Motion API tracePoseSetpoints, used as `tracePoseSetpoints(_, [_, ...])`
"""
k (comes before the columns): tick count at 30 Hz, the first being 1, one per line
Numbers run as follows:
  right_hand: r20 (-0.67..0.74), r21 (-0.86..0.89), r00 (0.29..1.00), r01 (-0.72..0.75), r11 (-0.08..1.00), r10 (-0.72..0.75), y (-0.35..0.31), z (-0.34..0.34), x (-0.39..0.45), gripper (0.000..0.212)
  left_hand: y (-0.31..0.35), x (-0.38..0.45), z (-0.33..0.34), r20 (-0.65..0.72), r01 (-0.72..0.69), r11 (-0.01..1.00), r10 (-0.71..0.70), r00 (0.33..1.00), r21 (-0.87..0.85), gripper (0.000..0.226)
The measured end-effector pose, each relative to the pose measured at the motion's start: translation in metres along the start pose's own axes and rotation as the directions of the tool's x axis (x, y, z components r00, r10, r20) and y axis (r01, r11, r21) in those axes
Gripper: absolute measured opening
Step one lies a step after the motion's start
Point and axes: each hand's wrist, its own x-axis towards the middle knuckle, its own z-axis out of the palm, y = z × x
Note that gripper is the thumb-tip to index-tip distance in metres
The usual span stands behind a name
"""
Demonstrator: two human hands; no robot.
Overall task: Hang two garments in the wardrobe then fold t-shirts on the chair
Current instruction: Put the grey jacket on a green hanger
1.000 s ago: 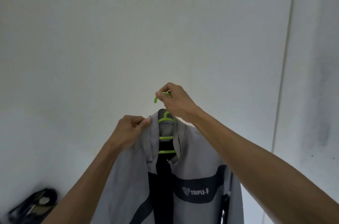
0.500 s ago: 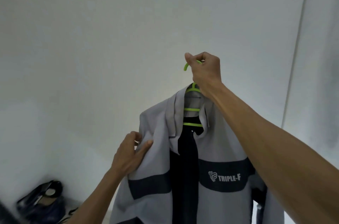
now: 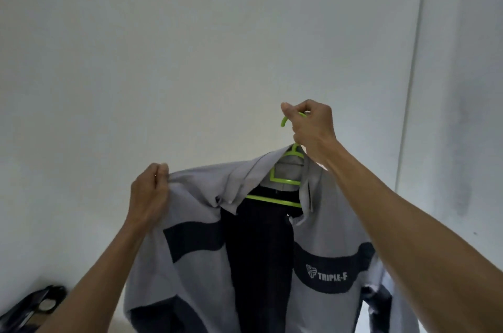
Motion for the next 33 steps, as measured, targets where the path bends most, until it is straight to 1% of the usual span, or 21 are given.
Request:
tracePoseSetpoints(2, [-0.026, 0.108, 0.999, -0.017, 0.994, 0.020, -0.005, -0.002, 0.005, 0.033, -0.010, 0.006, -0.006, 0.070, 0.004, 0.993, -0.012, 0.997, 0.117, 0.044])
tracePoseSetpoints(3, [-0.026, 0.124, 1.000, -0.007, 0.992, 0.010, -0.006, 0.002, 0.005, 0.033, -0.008, 0.003, -0.005, 0.103, -0.012, 0.990, -0.002, 0.995, 0.142, 0.047])
tracePoseSetpoints(4, [-0.006, 0.119, 1.000, 0.009, 0.993, -0.009, -0.007, 0.010, 0.002, 0.033, -0.003, 0.000, 0.000, 0.123, -0.040, 0.991, 0.023, 0.992, 0.130, 0.049])
tracePoseSetpoints(6, [0.097, 0.076, 0.995, 0.024, 0.997, -0.032, -0.007, 0.031, -0.008, 0.033, 0.014, -0.006, 0.011, 0.120, -0.073, 0.995, 0.064, 0.991, 0.071, 0.052])
tracePoseSetpoints(8, [0.175, 0.070, 0.984, 0.016, 0.997, -0.028, -0.010, 0.044, -0.014, 0.034, 0.024, -0.007, 0.011, 0.055, -0.058, 0.998, 0.056, 0.997, 0.035, 0.054])
tracePoseSetpoints(9, [0.169, 0.084, 0.985, 0.011, 0.996, -0.025, -0.014, 0.043, -0.013, 0.035, 0.022, -0.004, 0.005, 0.001, -0.016, 0.999, 0.016, 1.000, 0.027, 0.057])
tracePoseSetpoints(11, [0.116, 0.159, 0.993, -0.017, 0.987, -0.002, -0.019, 0.031, -0.005, 0.036, 0.008, 0.004, -0.015, -0.077, 0.131, 0.990, -0.127, 0.989, 0.056, 0.064])
tracePoseSetpoints(13, [0.097, 0.269, 0.995, -0.061, 0.961, 0.036, -0.021, 0.020, 0.000, 0.036, -0.004, 0.006, -0.032, -0.099, 0.256, 0.951, -0.242, 0.965, 0.171, 0.068])
tracePoseSetpoints(14, [0.096, 0.296, 0.994, -0.073, 0.952, 0.046, -0.022, 0.020, 0.000, 0.035, -0.006, 0.006, -0.035, -0.105, 0.282, 0.931, -0.264, 0.959, 0.232, 0.068])
tracePoseSetpoints(15, [0.095, 0.306, 0.994, -0.075, 0.949, 0.048, -0.023, 0.023, -0.001, 0.035, -0.005, 0.006, -0.034, -0.108, 0.265, 0.923, -0.244, 0.964, 0.278, 0.065])
tracePoseSetpoints(16, [0.092, 0.310, 0.995, -0.074, 0.948, 0.048, -0.024, 0.028, -0.003, 0.035, -0.003, 0.005, -0.031, -0.107, 0.207, 0.932, -0.183, 0.977, 0.297, 0.061])
tracePoseSetpoints(18, [0.078, 0.316, 0.996, -0.075, 0.946, 0.053, -0.027, 0.041, -0.006, 0.034, 0.015, -0.003, -0.022, -0.072, -0.014, 0.973, 0.032, 0.997, 0.231, 0.053])
tracePoseSetpoints(19, [0.073, 0.318, 0.996, -0.075, 0.945, 0.054, -0.027, 0.047, -0.007, 0.034, 0.028, -0.009, -0.017, -0.030, -0.144, 0.969, 0.153, 0.988, 0.201, 0.052])
tracePoseSetpoints(20, [0.072, 0.314, 0.996, -0.071, 0.947, 0.051, -0.028, 0.052, -0.009, 0.034, 0.040, -0.018, -0.010, 0.008, -0.274, 0.932, 0.280, 0.960, 0.236, 0.054])
tracePoseSetpoints(21, [0.070, 0.305, 0.997, -0.062, 0.950, 0.043, -0.028, 0.057, -0.010, 0.034, 0.051, -0.027, -0.002, 0.033, -0.372, 0.869, 0.383, 0.923, 0.326, 0.057])
tracePoseSetpoints(22, [0.069, 0.291, 0.997, -0.053, 0.955, 0.035, -0.029, 0.061, -0.011, 0.034, 0.060, -0.034, 0.005, 0.048, -0.427, 0.803, 0.450, 0.892, 0.417, 0.059])
tracePoseSetpoints(24, [0.076, 0.264, 0.997, -0.051, 0.963, 0.032, -0.031, 0.066, -0.013, 0.034, 0.067, -0.037, 0.012, 0.015, -0.431, 0.735, 0.498, 0.867, 0.523, 0.042])
tracePoseSetpoints(26, [0.075, 0.245, 0.997, -0.049, 0.968, 0.032, -0.033, 0.067, -0.012, 0.034, 0.069, -0.030, 0.013, -0.084, -0.381, 0.760, 0.492, 0.867, 0.526, 0.022])
tracePoseSetpoints(29, [0.085, 0.168, 0.996, 0.002, 0.986, -0.016, -0.033, 0.072, -0.015, 0.035, 0.084, -0.016, 0.012, -0.116, -0.359, 0.840, 0.437, 0.892, 0.407, 0.020])
tracePoseSetpoints(31, [0.114, 0.093, 0.993, 0.024, 0.995, -0.034, -0.031, 0.080, -0.021, 0.035, 0.096, -0.014, 0.014, -0.064, -0.371, 0.850, 0.423, 0.904, 0.374, 0.023])
tracePoseSetpoints(33, [0.097, 0.107, 0.995, 0.006, 0.994, -0.017, -0.028, 0.083, -0.025, 0.035, 0.099, -0.016, 0.016, 0.005, -0.400, 0.830, 0.432, 0.902, 0.388, 0.028])
